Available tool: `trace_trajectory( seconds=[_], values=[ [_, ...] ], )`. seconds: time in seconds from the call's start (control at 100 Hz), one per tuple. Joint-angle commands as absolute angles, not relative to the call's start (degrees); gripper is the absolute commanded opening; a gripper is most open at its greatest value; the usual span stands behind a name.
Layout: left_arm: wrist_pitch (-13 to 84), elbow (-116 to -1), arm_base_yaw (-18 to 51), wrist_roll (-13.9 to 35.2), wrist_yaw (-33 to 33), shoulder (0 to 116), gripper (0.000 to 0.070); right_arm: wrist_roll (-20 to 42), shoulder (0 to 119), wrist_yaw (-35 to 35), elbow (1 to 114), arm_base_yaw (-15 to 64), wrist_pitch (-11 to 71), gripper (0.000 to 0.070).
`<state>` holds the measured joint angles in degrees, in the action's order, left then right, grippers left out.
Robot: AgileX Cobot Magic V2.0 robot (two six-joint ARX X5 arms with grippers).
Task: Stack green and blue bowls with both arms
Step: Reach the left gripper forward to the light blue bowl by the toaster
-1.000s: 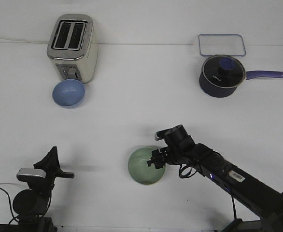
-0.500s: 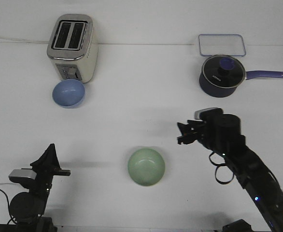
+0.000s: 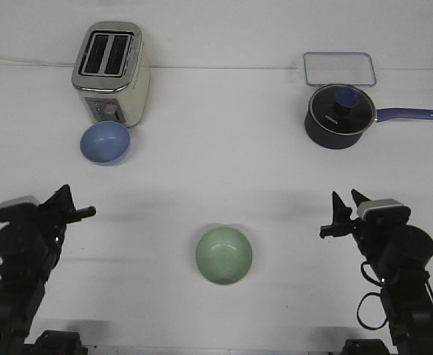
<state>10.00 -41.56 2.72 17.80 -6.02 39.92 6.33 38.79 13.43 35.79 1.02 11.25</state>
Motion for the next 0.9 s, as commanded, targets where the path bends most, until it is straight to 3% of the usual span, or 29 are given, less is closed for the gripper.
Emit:
trace_trajectory(
  seconds=[0.0,0.19,0.24,0.34,0.39,0.89],
  values=[
    [13.0,-47.3,2.1,15.6,-6.2,48.3,0.0014,6.0,36.2,13.5,33.2,1.0,9.4,0.0294],
    [19.4,-59.7,-1.1,16.1,-0.2,66.3,0.0036,6.0,29.9,13.5,28.1,1.0,10.5,0.0294],
    [19.9,-62.2,-2.2,17.2,2.4,70.3,0.0153,6.0,29.2,13.5,28.1,1.0,10.8,0.0294],
    [20.6,-67.1,-4.3,18.5,7.2,77.8,0.0475,6.2,28.2,13.6,28.1,1.0,10.3,0.0294],
    [20.8,-69.1,-5.0,18.5,8.0,80.9,0.0561,6.2,28.1,13.5,28.1,1.0,10.3,0.0294],
    [21.0,-86.0,-8.3,17.6,7.9,106.7,0.0573,6.2,28.2,13.5,28.1,1.0,10.3,0.0294]
  ],
)
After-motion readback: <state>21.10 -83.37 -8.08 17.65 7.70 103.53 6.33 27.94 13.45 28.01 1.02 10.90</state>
